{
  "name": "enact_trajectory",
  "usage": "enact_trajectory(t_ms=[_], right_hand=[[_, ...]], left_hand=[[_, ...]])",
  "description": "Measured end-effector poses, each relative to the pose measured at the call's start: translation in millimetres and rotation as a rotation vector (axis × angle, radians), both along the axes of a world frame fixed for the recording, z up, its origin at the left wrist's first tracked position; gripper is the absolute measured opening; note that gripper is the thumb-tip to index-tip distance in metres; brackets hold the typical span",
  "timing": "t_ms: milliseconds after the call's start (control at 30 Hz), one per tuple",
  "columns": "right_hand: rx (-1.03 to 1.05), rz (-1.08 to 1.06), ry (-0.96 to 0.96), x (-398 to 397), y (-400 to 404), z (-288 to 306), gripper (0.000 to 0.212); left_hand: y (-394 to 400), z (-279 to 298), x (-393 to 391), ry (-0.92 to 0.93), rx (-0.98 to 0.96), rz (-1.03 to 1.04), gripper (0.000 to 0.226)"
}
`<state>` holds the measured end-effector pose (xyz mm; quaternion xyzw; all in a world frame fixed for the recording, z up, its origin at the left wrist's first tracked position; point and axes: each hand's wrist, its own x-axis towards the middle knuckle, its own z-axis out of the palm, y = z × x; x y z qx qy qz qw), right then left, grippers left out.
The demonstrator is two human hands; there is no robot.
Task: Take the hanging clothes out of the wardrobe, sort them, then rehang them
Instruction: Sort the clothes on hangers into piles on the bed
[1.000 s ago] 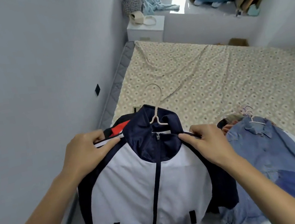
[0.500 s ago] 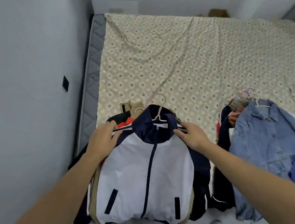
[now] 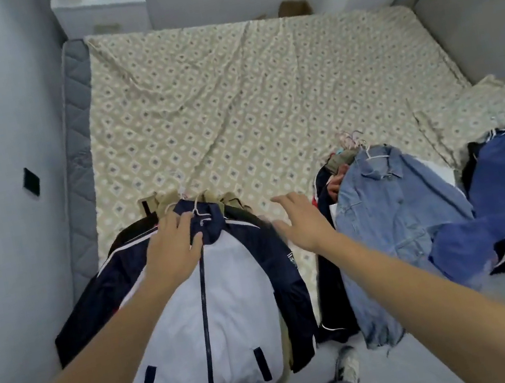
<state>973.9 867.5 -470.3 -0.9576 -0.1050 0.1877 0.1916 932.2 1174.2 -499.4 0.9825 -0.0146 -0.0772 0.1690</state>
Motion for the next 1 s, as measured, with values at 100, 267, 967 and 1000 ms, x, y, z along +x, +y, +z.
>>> enact_trajectory(t_ms=[100, 267, 967, 1000], right_hand=[[-0.027, -0.004, -0.028, -11.2, -77.5, 0.1, 0.053], [-0.014, -0.061, -0.024, 12.5, -220.0, -17.3, 0.052], [-0.022, -0.155, 0.117, 241.1, -603.0, -177.1, 0.055], [-0.02, -0.141, 0.133, 250.9, -603.0, -186.3, 0.059]], left_hand=[[-81.2, 13.0, 7.8, 0.005, -0.046, -0.069, 0.048], [-228.5, 18.6, 40.2, 0.0, -0.06, -0.137, 0.061], [-561.3, -133.5, 236.6, 0.468, -0.077, 0.175, 0.061], [-561.9, -145.1, 244.5, 0.49, -0.072, 0.176, 0.061]])
